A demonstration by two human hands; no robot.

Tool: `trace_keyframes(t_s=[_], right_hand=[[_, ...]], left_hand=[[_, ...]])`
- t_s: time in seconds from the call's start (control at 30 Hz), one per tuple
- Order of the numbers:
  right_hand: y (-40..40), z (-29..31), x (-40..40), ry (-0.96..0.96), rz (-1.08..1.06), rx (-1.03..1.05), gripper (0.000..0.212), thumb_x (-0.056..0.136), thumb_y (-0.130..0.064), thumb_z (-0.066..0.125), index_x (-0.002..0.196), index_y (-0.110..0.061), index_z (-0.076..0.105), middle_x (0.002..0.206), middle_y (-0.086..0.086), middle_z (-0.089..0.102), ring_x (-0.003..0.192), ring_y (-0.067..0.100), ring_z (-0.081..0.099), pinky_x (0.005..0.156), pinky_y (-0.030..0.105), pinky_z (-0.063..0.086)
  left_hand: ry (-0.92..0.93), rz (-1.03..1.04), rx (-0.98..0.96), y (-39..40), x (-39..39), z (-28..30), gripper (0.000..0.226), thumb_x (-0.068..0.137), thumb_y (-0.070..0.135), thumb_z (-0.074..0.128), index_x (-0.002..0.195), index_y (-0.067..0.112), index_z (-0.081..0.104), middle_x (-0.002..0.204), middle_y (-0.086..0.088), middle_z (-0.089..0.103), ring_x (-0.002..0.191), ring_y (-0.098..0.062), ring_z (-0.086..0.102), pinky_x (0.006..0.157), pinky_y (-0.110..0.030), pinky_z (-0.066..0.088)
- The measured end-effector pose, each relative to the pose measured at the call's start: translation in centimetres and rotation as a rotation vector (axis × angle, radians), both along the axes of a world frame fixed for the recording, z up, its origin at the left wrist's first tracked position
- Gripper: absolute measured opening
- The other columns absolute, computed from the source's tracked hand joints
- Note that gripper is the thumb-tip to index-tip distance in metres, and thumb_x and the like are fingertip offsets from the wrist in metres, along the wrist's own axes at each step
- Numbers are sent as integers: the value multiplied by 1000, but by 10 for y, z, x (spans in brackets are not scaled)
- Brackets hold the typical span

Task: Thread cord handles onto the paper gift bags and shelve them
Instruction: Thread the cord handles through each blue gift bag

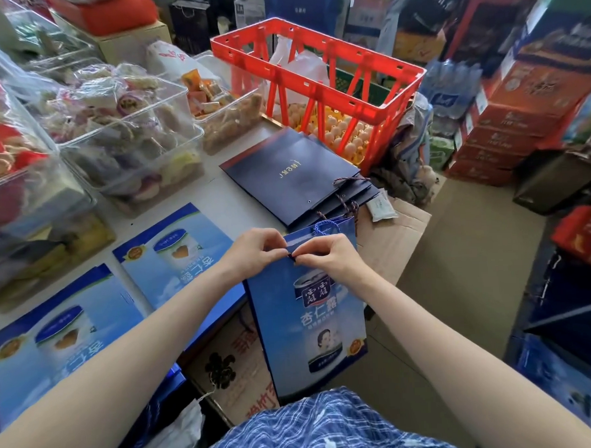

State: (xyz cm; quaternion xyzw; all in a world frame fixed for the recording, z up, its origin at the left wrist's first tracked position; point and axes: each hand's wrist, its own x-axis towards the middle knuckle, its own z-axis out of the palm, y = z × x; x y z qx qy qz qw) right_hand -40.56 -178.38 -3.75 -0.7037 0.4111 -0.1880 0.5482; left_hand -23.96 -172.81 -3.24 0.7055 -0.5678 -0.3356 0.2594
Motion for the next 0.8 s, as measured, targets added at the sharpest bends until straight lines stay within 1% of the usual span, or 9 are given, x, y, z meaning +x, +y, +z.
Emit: trace_keyframes(t_s=[0.07,0.17,0.23,0.33,0.43,0.5,0.53,0.63,0.8], right_hand=[[-1,0,0,15,-14,-18,8,79,-6,71,85,-11,75,83,2,72,84,16,65,85,32,51],[0,-1,1,16,-41,-62,6,78,-6,73,82,-11,72,76,-2,69,74,9,62,78,26,51],[1,-2,1,72,-66,-201,12,77,-10,75,84,-9,66,79,-2,64,75,11,60,76,22,49],[5,-4,0,210,-36,-541,30,78,-20,75,102,-10,59,103,-1,52,89,13,54,74,24,47],[6,-1,-2,288,33,-688,34,81,-27,72,110,-14,61,118,1,50,101,13,47,77,32,48],[5,1,-2,333,72,-664,24,83,-29,69,100,-12,65,104,-1,60,99,12,44,79,35,46],[4,0,-2,343,80,-640,22,84,-29,68,96,-11,65,97,-2,62,96,11,42,80,35,44],[4,-1,-1,302,92,-607,21,82,-26,70,92,-8,66,86,-3,60,91,10,39,77,32,41],[-9,9,-5,313,231,-386,14,85,-16,67,98,-11,71,83,-4,62,75,2,49,67,9,37]], left_hand=[[-4,-13,-13,-1,-3,1,4,87,17,63,85,18,61,84,3,62,78,-10,54,64,-11,38],[-23,-15,-22,-2,-6,2,5,86,19,64,82,19,61,82,3,62,76,-11,54,67,-18,41],[-32,-25,-29,-2,-6,2,5,86,20,65,82,20,61,82,4,62,73,-8,53,68,-20,39],[-37,-68,-34,0,-5,2,3,87,19,63,85,19,61,77,10,58,66,2,48,61,-11,34],[-37,-121,-42,2,-1,2,2,87,15,63,89,14,64,74,14,56,60,7,47,57,-8,34],[-34,-153,-46,3,0,0,7,84,15,66,90,12,65,72,17,56,61,9,49,61,-11,34],[-48,-158,-47,3,-1,-2,9,81,18,69,88,14,64,73,19,56,66,7,49,67,-19,36],[-165,-99,-57,8,-8,-3,15,78,26,72,84,22,59,74,23,53,88,-10,43,82,-33,36],[-198,-78,-76,16,-12,-6,13,78,25,72,83,20,61,73,22,49,94,-14,42,88,-37,36]])
